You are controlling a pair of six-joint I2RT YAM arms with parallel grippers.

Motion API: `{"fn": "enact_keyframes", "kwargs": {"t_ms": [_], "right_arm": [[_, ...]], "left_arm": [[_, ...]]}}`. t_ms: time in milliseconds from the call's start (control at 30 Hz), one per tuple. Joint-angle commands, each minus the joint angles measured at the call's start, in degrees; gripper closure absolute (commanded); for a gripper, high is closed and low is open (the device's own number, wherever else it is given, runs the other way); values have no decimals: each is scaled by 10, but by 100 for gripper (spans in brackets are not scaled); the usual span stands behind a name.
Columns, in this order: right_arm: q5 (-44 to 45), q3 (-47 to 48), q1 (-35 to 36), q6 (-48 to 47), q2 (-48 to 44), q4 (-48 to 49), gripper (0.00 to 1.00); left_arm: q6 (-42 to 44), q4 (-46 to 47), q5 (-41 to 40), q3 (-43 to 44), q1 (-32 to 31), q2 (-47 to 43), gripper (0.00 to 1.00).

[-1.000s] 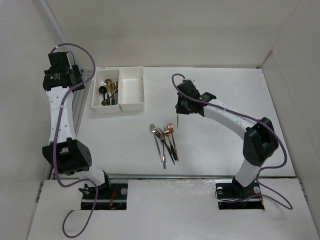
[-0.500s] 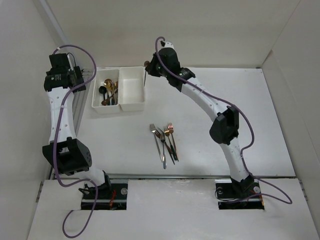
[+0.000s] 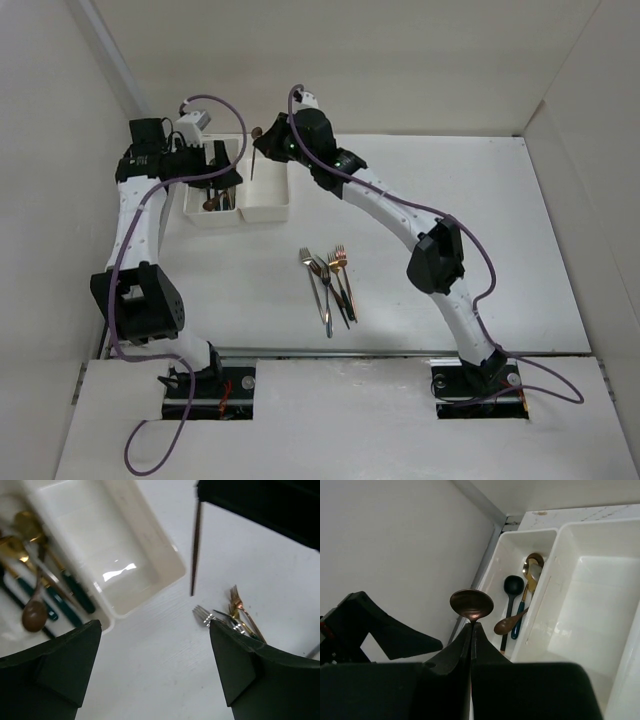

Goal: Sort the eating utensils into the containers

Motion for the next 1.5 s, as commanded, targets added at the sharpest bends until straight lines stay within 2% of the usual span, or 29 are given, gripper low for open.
{"fn": "enact_keyframes", "kwargs": {"t_ms": [0,167,267,367,400,500,533,600,667,700,733,967,1000,1100,1133,1200,1233,1267,1367,1400,1433,1467], "right_arm": [[-11,-9,-8,19,-43,44,100],[-16,-16,-8,25,-43,49,100],[-22,-16,-8,32,-43,49,100],[-33,-16,-8,37,-48,49,100],[-33,-16,-8,37,-48,49,100],[-38,-26,-8,37,-54,49,100],[-38,-26,-8,37,-54,49,100],[-38,-33,-3,37,-54,49,100],[-38,-33,-3,37,-59,49,100],[-38,-33,-3,37,-59,49,100],[-43,-33,-3,37,-59,49,100],[-49,-45,-3,37,-59,49,98],[-54,-45,-3,37,-59,49,81],[-62,-94,-10,32,-94,49,50],[-62,-118,-23,32,-110,49,42],[-45,-206,-29,13,-165,20,36],[-24,-232,-37,5,-183,-1,35],[-9,-266,-43,-6,-196,-61,33],[58,-299,-43,-59,-229,-168,33],[68,-328,-43,-59,-236,-230,33],[73,-348,-43,-65,-249,-253,36],[73,-370,-43,-65,-257,-267,50]], "left_arm": [[17,63,105,-6,-27,7,12],[-24,126,119,-12,-45,12,12],[-43,149,93,-23,-60,18,12],[-50,172,30,-24,-84,37,20],[-50,178,30,-24,-84,37,20],[-62,190,5,-18,-90,55,29],[-68,191,5,-5,-90,60,37],[-74,191,5,7,-90,75,49],[-74,176,5,18,-90,89,66],[-74,170,5,26,-90,89,88],[-74,170,5,26,-90,96,100],[-87,158,-9,31,-90,85,100],[-95,158,-32,31,-83,79,100],[-120,147,-95,31,-56,73,100],[-126,147,-164,31,-48,73,100],[-126,120,-247,31,-32,80,100],[-126,112,-317,37,-20,97,100],[-121,105,-341,42,-15,107,100],[-99,87,-383,42,-4,143,100],[-92,87,-383,42,-4,148,99],[-85,92,-383,35,-4,148,97],[-78,98,-389,34,-4,162,94]]}}
